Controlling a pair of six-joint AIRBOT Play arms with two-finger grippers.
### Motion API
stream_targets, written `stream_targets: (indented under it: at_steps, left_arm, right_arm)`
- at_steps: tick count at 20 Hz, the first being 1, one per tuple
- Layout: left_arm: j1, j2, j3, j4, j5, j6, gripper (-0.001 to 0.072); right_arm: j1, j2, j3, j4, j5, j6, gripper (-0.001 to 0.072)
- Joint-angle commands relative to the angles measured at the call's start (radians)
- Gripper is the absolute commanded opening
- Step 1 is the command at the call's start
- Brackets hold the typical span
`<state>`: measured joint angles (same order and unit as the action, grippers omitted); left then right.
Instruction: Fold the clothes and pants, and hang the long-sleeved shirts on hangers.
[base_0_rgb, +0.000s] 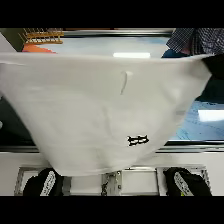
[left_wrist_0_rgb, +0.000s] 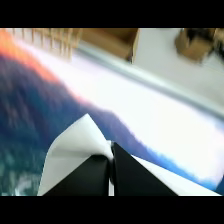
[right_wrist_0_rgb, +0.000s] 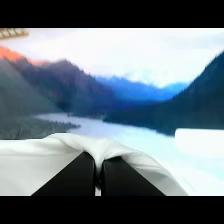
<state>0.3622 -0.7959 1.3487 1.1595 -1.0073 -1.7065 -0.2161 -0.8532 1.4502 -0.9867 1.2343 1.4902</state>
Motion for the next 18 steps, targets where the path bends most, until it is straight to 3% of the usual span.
stream_targets:
  at_steps: [1, 5, 9, 13, 18]
  left_arm:
    - [-0.128, -0.276, -0.080, 0.055, -0.003, 0.016, 0.0006]
    - [-0.226, -0.626, 0.030, 0.050, 0.039, 0.016, 0.0006]
    - [-0.272, -0.842, 0.191, 0.051, 0.091, 0.012, 0.0006]
    - [-0.259, -0.911, 0.288, 0.051, 0.091, -0.002, 0.0006]
    - [-0.257, -0.891, 0.211, 0.107, 0.071, -0.002, 0.0006]
  right_arm:
    - [0.024, -0.267, 0.001, -0.045, 0.128, 0.029, 0.0011]
    - [0.079, -0.582, 0.008, -0.189, 0.080, 0.028, 0.0010]
    - [0.085, -0.760, 0.068, -0.214, -0.095, 0.029, 0.0011]
    - [0.084, -0.776, 0.093, -0.216, -0.221, 0.029, 0.0011]
    - [0.096, -0.729, 0.018, -0.307, -0.182, 0.029, 0.0009]
